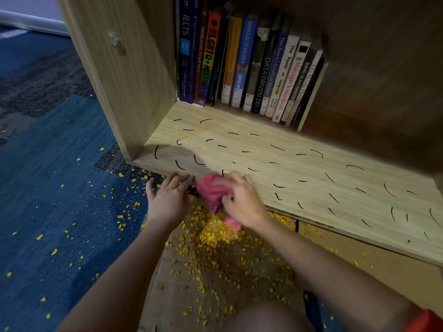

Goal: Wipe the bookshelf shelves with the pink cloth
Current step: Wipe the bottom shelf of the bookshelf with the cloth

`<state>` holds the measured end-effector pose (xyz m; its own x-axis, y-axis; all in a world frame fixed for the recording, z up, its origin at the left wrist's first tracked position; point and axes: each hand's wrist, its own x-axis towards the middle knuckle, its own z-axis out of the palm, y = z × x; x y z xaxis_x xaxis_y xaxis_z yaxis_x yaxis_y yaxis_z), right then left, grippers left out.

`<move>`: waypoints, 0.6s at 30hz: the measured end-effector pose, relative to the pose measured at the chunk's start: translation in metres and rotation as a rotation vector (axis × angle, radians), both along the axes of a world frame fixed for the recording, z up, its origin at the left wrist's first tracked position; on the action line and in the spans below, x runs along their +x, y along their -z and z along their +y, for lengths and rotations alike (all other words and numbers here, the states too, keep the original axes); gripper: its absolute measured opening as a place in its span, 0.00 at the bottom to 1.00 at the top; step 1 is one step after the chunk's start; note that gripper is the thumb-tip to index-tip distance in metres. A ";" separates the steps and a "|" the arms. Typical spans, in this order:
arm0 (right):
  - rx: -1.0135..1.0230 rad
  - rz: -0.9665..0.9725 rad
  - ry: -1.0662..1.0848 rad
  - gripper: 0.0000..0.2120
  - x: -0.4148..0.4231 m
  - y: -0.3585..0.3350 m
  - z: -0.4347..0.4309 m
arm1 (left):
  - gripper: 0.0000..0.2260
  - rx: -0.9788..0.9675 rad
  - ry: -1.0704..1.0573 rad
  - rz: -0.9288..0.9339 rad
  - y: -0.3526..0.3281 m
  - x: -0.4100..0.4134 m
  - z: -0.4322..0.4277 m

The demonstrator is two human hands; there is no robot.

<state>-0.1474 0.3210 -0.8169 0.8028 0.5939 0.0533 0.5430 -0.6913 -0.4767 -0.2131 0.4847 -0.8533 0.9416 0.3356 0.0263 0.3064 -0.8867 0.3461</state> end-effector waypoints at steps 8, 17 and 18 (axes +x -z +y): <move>-0.064 0.079 -0.066 0.20 -0.037 0.012 -0.008 | 0.21 -0.038 -0.041 -0.005 0.001 0.000 -0.007; -0.072 0.025 0.153 0.22 -0.016 -0.002 -0.015 | 0.23 -0.050 -0.026 0.053 -0.005 0.001 -0.006; -0.127 0.093 0.085 0.22 -0.021 0.001 -0.016 | 0.22 -0.052 -0.027 0.059 -0.006 0.001 -0.006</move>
<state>-0.1679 0.3050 -0.8180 0.8484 0.5208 -0.0949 0.4376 -0.7908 -0.4279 -0.2121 0.4784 -0.8476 0.9318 0.3599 -0.0476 0.3509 -0.8593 0.3722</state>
